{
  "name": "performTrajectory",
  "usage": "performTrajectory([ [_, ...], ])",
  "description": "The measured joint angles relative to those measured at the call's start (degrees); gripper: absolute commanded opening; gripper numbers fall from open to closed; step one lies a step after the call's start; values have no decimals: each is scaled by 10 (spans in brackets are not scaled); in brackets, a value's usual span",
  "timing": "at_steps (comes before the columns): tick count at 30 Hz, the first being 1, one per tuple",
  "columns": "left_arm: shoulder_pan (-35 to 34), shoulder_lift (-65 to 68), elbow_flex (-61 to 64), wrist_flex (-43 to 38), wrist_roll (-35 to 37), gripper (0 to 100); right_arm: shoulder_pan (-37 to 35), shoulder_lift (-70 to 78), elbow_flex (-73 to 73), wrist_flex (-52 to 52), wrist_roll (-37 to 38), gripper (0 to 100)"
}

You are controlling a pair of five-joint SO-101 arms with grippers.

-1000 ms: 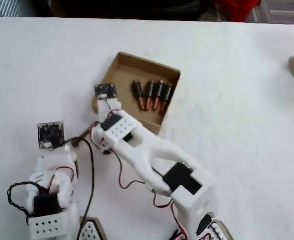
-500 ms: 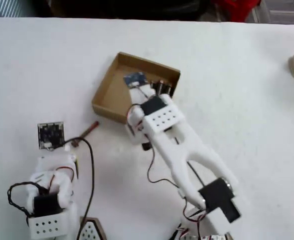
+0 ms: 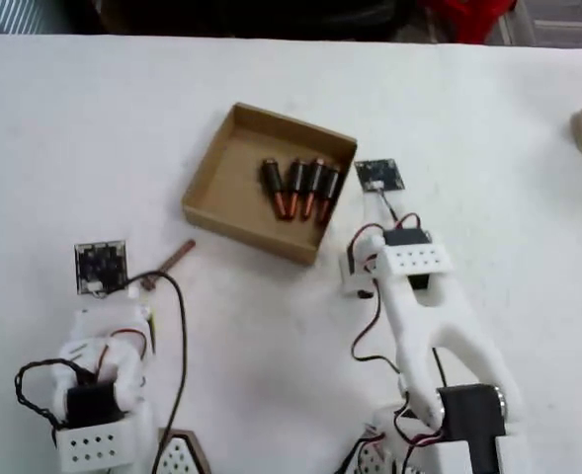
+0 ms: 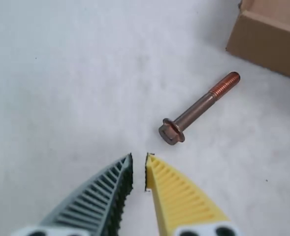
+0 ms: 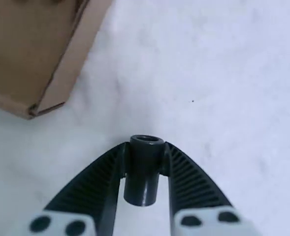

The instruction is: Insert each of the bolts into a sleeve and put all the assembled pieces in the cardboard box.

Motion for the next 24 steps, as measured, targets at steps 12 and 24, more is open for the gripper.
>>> performTrajectory([
  [12, 0, 0, 0, 0, 0, 76, 7, -8, 8, 18, 60, 111],
  [24, 0, 0, 0, 0, 0, 76, 13, -8, 8, 28, 103, 101],
])
